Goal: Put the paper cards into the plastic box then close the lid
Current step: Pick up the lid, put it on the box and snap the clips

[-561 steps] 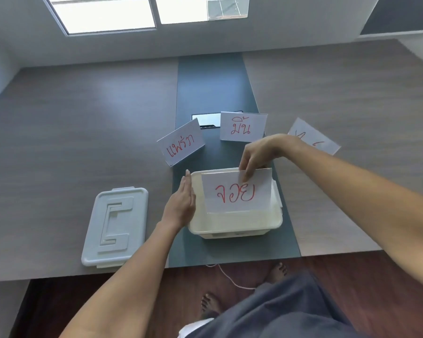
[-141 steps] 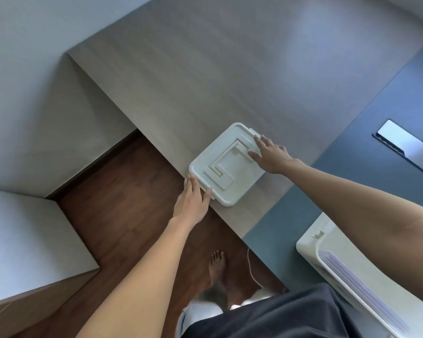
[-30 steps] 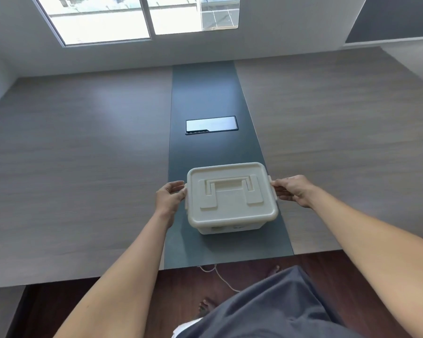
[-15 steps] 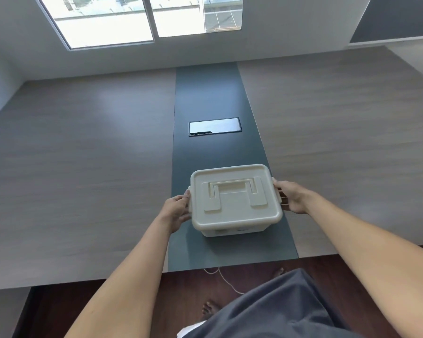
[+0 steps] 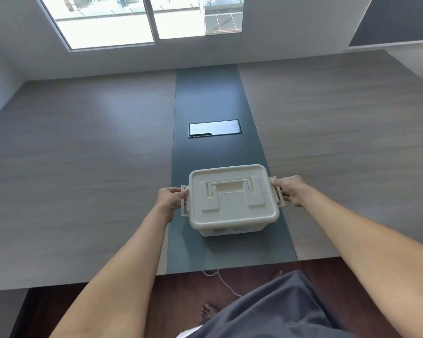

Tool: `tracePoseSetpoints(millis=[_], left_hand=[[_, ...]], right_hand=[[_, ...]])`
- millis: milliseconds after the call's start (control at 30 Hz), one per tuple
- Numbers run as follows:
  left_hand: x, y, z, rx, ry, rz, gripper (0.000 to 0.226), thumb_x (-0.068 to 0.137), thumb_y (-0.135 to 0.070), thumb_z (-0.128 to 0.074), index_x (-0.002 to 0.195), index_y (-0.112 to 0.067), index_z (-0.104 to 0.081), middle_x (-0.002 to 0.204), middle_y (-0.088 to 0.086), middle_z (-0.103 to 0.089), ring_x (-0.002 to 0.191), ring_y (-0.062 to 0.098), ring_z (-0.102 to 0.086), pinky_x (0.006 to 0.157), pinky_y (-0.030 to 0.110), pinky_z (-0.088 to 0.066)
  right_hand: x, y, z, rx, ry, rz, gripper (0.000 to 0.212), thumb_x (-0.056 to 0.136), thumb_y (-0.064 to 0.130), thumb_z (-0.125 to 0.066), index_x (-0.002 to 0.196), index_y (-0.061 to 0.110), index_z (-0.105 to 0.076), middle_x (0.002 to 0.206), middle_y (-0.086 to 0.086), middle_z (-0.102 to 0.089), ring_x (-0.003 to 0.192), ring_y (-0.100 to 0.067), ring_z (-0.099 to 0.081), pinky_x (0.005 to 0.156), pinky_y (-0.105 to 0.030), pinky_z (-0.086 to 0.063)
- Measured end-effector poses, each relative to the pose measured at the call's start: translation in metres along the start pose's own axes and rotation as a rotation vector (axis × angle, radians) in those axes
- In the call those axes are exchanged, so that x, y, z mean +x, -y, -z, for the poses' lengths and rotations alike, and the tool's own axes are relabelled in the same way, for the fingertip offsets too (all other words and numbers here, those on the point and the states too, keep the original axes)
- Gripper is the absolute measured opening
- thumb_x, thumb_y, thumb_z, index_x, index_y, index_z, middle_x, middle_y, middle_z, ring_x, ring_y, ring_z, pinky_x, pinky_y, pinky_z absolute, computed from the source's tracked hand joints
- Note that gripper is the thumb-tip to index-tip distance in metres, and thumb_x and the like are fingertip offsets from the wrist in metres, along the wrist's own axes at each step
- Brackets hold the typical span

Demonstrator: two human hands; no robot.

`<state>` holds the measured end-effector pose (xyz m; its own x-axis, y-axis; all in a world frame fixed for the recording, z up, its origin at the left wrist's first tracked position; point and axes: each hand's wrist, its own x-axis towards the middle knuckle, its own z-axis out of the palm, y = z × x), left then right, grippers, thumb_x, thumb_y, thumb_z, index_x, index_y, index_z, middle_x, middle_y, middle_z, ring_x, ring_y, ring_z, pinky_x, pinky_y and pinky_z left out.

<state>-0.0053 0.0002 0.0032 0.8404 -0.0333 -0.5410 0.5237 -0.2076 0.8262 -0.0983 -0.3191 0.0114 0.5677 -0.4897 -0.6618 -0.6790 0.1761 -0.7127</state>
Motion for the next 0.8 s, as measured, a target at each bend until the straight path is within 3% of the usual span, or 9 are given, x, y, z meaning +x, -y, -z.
tracePoseSetpoints(millis=[67, 133, 233, 333, 400, 467, 533, 633, 800], left_hand=[[-0.001, -0.008, -0.003, 0.052, -0.028, -0.02, 0.021, 0.091, -0.002, -0.068, 0.109, 0.009, -0.065, 0.1, 0.019, -0.066, 0.084, 0.028, -0.064, 0.081, 0.039, -0.057], [0.0, -0.013, -0.006, 0.092, -0.05, -0.026, 0.003, 0.09, -0.001, -0.068, 0.091, 0.002, -0.066, 0.098, 0.019, -0.065, 0.088, 0.028, -0.063, 0.091, 0.044, -0.057], [0.003, -0.015, -0.008, 0.145, -0.078, -0.018, 0.019, 0.085, 0.004, -0.066, 0.071, -0.008, -0.064, 0.092, 0.018, -0.066, 0.082, 0.028, -0.061, 0.093, 0.049, -0.057], [0.005, -0.016, -0.008, 0.148, -0.1, -0.018, 0.006, 0.082, 0.004, -0.068, 0.082, -0.002, -0.07, 0.096, 0.02, -0.071, 0.081, 0.028, -0.063, 0.091, 0.051, -0.058], [0.004, -0.018, -0.008, 0.131, -0.099, -0.01, 0.013, 0.081, -0.005, -0.076, 0.092, -0.001, -0.07, 0.104, 0.021, -0.073, 0.085, 0.029, -0.069, 0.09, 0.049, -0.058], [0.004, -0.019, -0.008, 0.143, -0.096, -0.008, 0.026, 0.077, -0.013, -0.084, 0.096, -0.002, -0.071, 0.104, 0.017, -0.074, 0.094, 0.032, -0.072, 0.091, 0.049, -0.058], [0.005, -0.02, -0.009, 0.162, -0.095, -0.024, 0.017, 0.076, -0.011, -0.083, 0.088, -0.006, -0.072, 0.101, 0.017, -0.075, 0.097, 0.034, -0.072, 0.091, 0.05, -0.058], [0.01, -0.024, -0.012, 0.178, -0.098, -0.034, 0.01, 0.077, -0.006, -0.08, 0.079, -0.009, -0.071, 0.099, 0.02, -0.075, 0.088, 0.031, -0.071, 0.092, 0.051, -0.057], [0.019, -0.032, -0.014, 0.165, -0.084, -0.03, 0.024, 0.077, -0.005, -0.078, 0.101, -0.002, -0.073, 0.108, 0.016, -0.074, 0.104, 0.033, -0.07, 0.097, 0.047, -0.055]], right_hand=[[0.001, 0.003, -0.001, -0.024, -0.004, 0.036, 0.026, 0.088, 0.009, -0.073, 0.11, -0.004, -0.068, 0.103, -0.017, -0.072, 0.086, -0.028, -0.068, 0.074, -0.037, -0.056], [0.0, 0.005, -0.003, -0.047, -0.01, 0.071, 0.027, 0.089, 0.003, -0.07, 0.114, -0.007, -0.068, 0.11, -0.021, -0.071, 0.088, -0.029, -0.067, 0.08, -0.039, -0.056], [-0.001, 0.007, -0.006, -0.115, -0.037, 0.097, 0.026, 0.09, 0.002, -0.067, 0.113, -0.011, -0.067, 0.116, -0.026, -0.07, 0.089, -0.029, -0.066, 0.09, -0.045, -0.058], [-0.001, 0.011, -0.009, -0.132, -0.047, 0.094, 0.029, 0.09, 0.011, -0.069, 0.11, -0.01, -0.067, 0.107, -0.021, -0.073, 0.089, -0.029, -0.07, 0.09, -0.047, -0.059], [-0.002, 0.017, -0.011, -0.15, -0.035, 0.085, 0.035, 0.089, 0.017, -0.074, 0.115, -0.006, -0.066, 0.109, -0.018, -0.073, 0.096, -0.031, -0.073, 0.09, -0.046, -0.059], [-0.002, 0.023, -0.015, -0.183, -0.023, 0.096, 0.036, 0.088, 0.012, -0.074, 0.117, -0.006, -0.065, 0.114, -0.02, -0.072, 0.103, -0.033, -0.072, 0.092, -0.046, -0.058], [0.0, 0.027, -0.021, -0.226, -0.048, 0.13, 0.034, 0.088, 0.005, -0.069, 0.118, -0.009, -0.065, 0.118, -0.023, -0.07, 0.108, -0.036, -0.07, 0.093, -0.049, -0.057], [0.004, 0.029, -0.028, -0.298, -0.12, 0.167, 0.023, 0.086, 0.004, -0.062, 0.104, -0.008, -0.067, 0.1, -0.014, -0.067, 0.087, -0.027, -0.064, 0.076, -0.032, -0.054], [0.011, 0.036, -0.033, -0.344, -0.118, 0.214, 0.012, 0.084, 0.002, -0.056, 0.088, 0.005, -0.067, 0.084, -0.011, -0.055, 0.078, -0.021, -0.05, 0.068, -0.028, -0.04]])
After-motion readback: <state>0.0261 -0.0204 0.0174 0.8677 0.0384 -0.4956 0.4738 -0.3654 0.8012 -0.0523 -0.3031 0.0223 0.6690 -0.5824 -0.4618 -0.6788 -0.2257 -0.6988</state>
